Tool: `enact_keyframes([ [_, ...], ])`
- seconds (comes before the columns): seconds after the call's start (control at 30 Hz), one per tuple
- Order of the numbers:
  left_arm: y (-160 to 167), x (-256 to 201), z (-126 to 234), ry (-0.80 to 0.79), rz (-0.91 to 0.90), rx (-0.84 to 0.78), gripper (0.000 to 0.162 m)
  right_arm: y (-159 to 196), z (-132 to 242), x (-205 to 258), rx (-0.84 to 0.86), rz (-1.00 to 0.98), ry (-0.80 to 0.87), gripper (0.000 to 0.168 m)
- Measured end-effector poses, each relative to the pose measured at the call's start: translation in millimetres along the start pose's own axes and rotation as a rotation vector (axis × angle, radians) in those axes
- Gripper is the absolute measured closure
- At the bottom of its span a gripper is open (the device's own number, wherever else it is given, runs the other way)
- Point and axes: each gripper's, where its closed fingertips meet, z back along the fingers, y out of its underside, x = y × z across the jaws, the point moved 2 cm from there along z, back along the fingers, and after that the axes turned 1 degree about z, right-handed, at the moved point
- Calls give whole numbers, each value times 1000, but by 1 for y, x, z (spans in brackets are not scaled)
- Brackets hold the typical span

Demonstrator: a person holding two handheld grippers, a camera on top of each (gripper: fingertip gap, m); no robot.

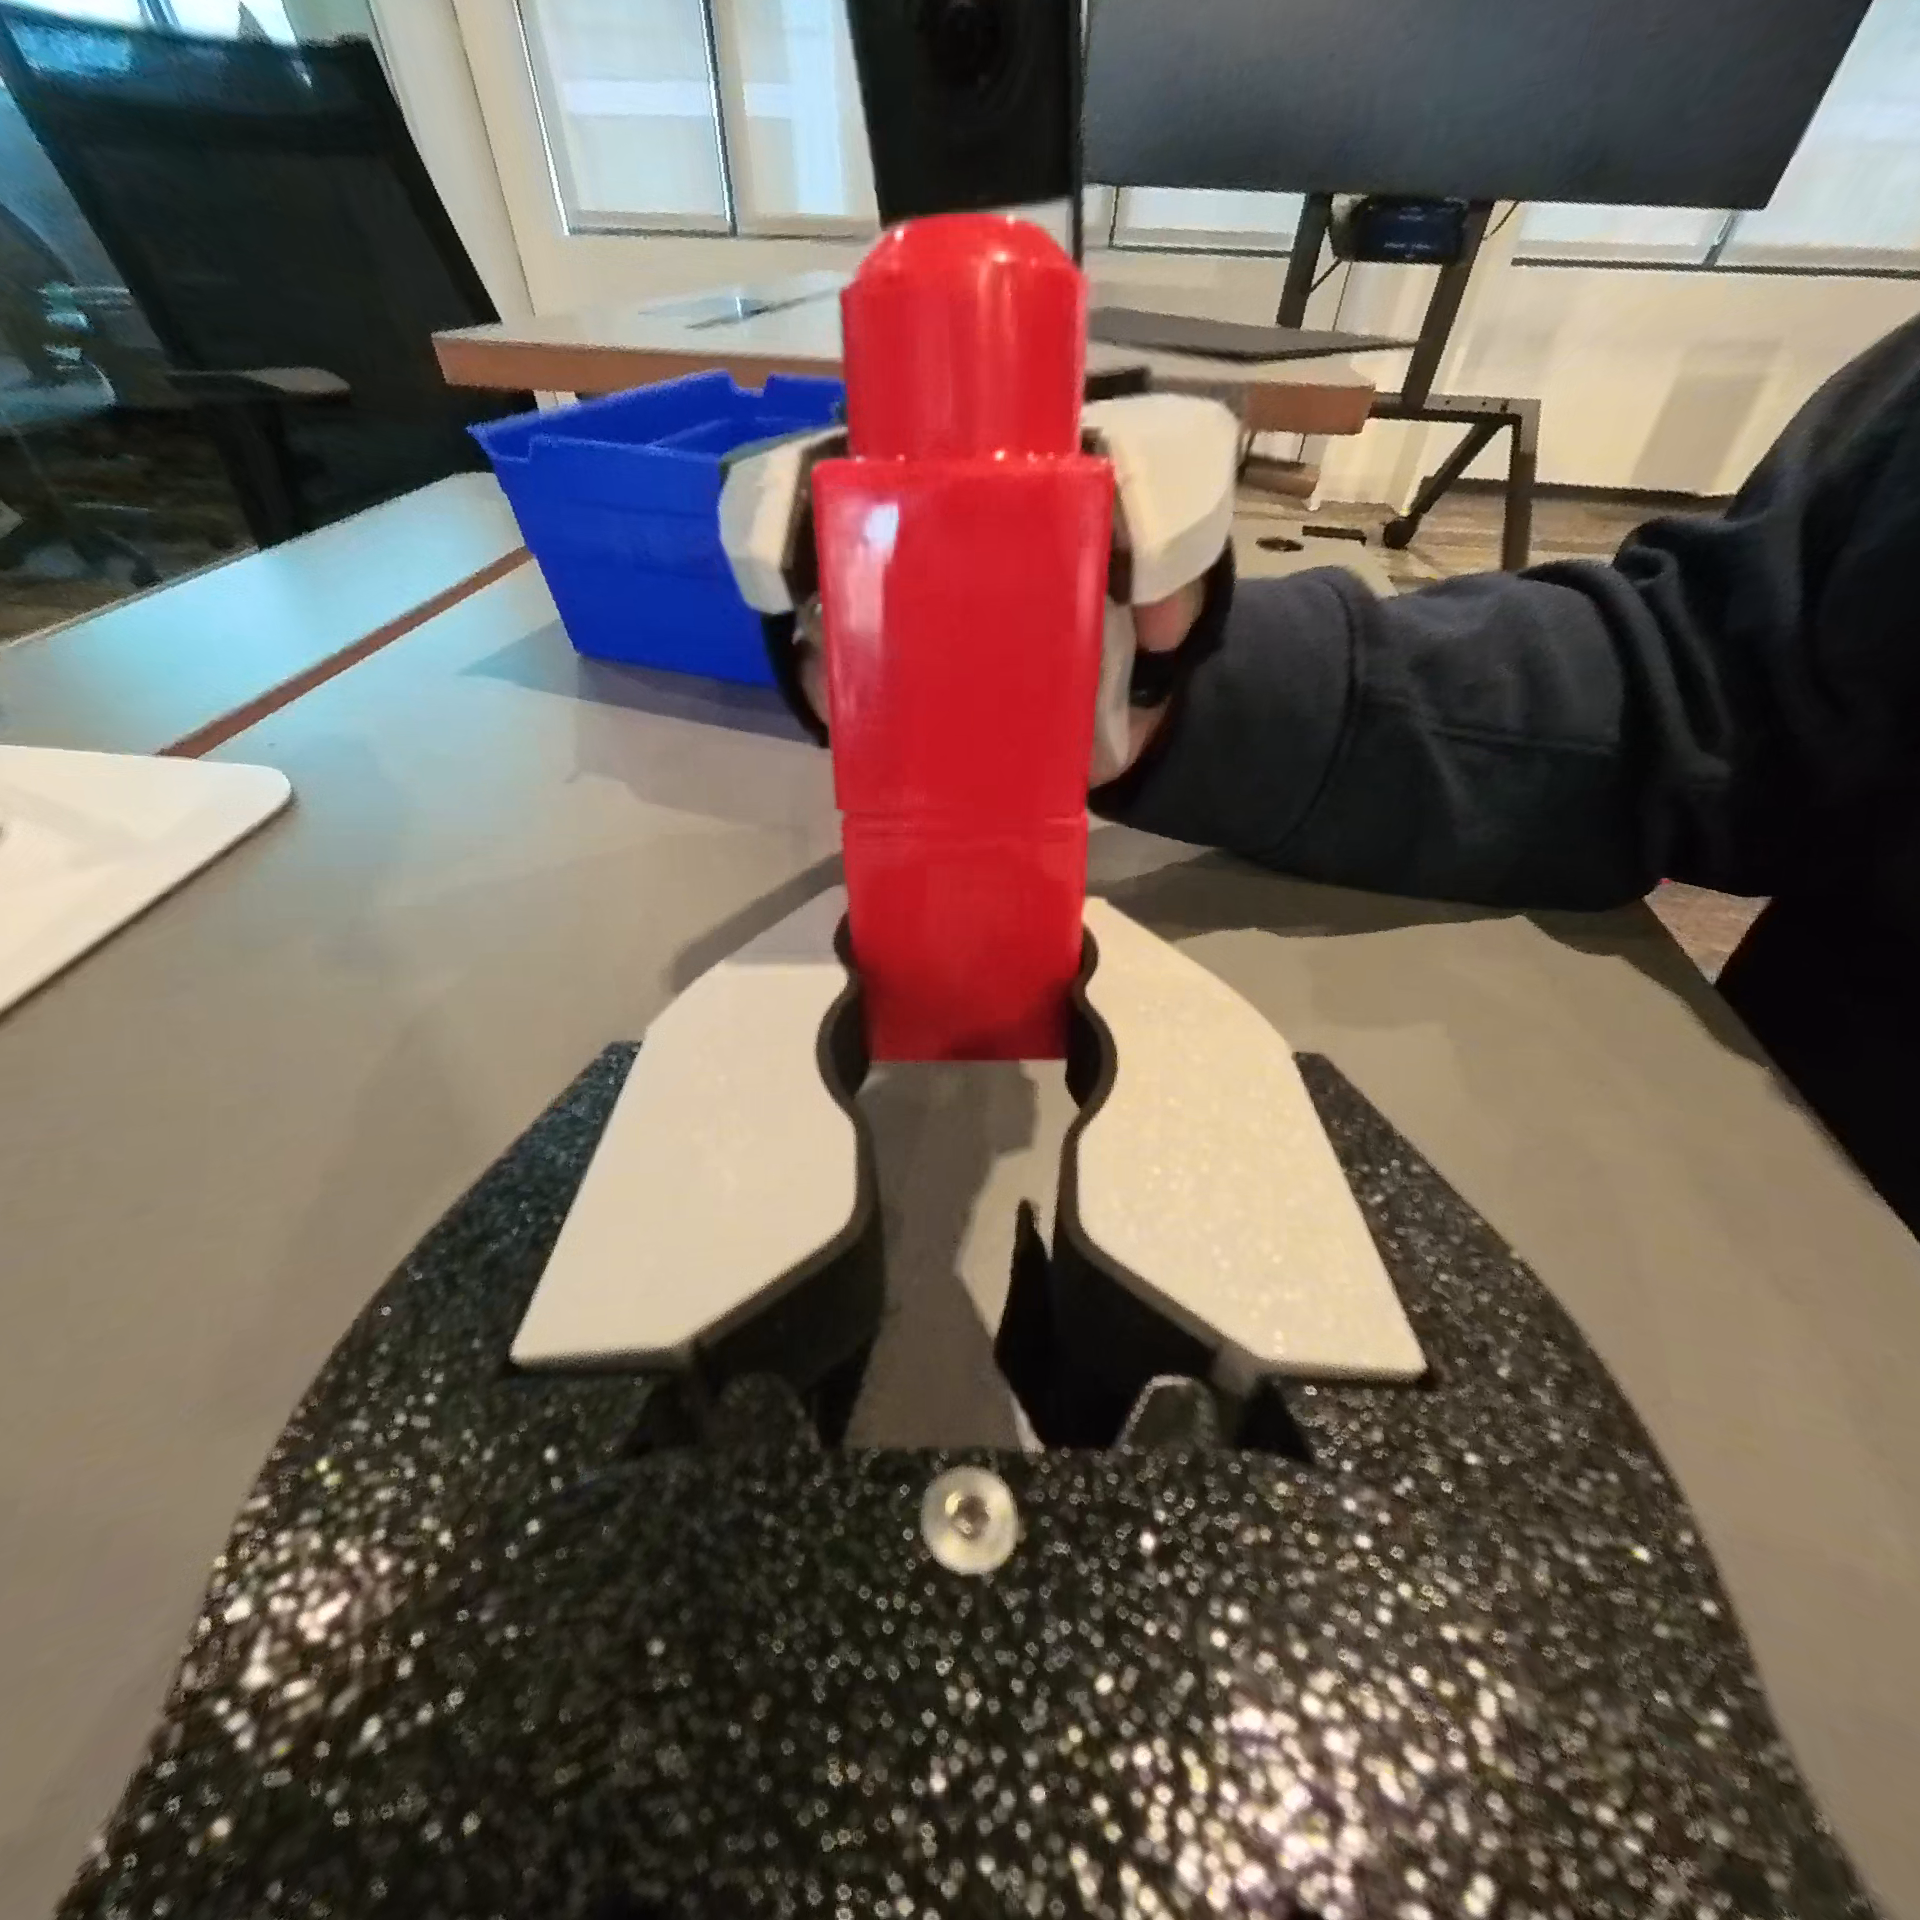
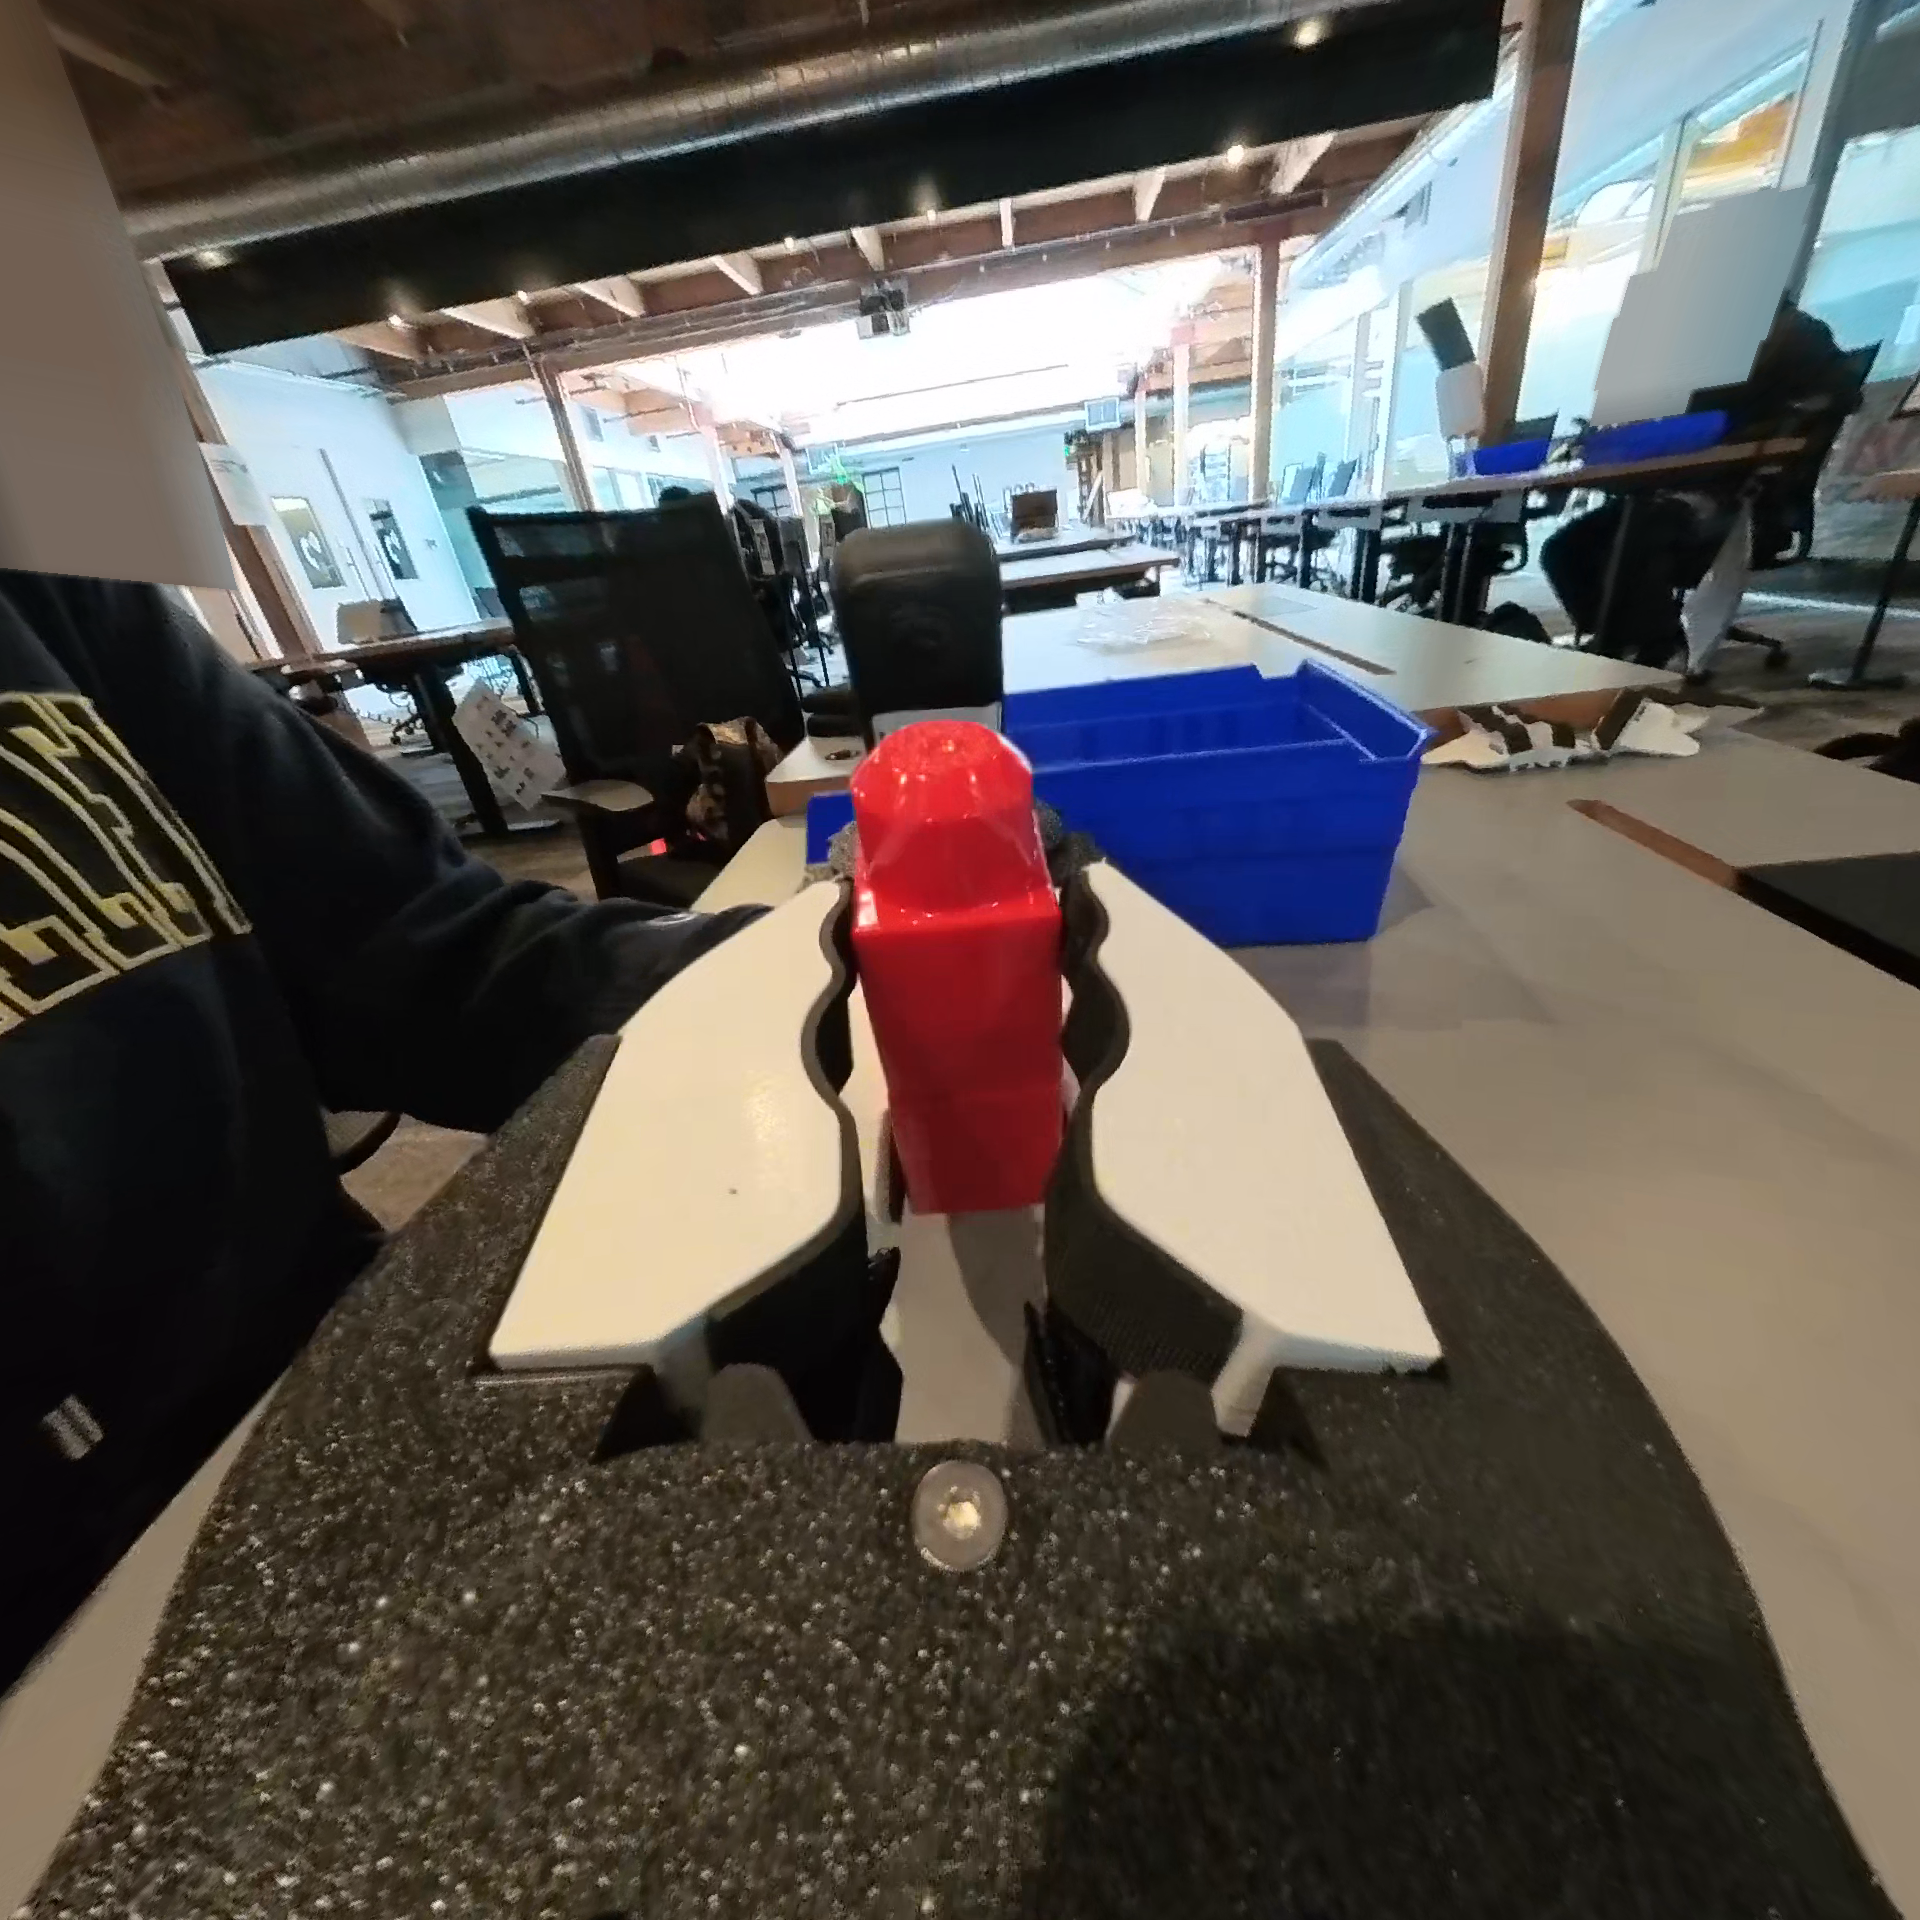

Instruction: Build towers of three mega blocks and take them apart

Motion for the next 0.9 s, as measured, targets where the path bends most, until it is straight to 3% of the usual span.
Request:
enact_keyframes([
  [0.03, -4, 3, 3, -29, -8, -16, 128, -2, 1, -2, -9, 21, 23, 130],
  [0.1, -11, 20, 16, -158, -18, -57, 127, -7, 6, -12, -23, 63, 147, 111],
  [0.17, -15, 40, 37, -291, 1, -105, 127, 1, 11, -26, 84, 88, 271, 105],
  [0.33, -20, 66, 68, -473, 59, -207, 127, 39, 11, -54, 423, 16, 586, 103],
  [0.47, -15, 66, 63, -483, 32, -164, 127, 60, 10, -59, 540, 86, 809, 105],
  [0.63, -12, 63, 55, -473, 5, -124, 127, 79, 4, -58, 653, 70, 851, 117],
  [0.9, -12, 64, 58, -481, 10, -127, 127, 99, 2, -69, 799, -27, 902, 108],
])
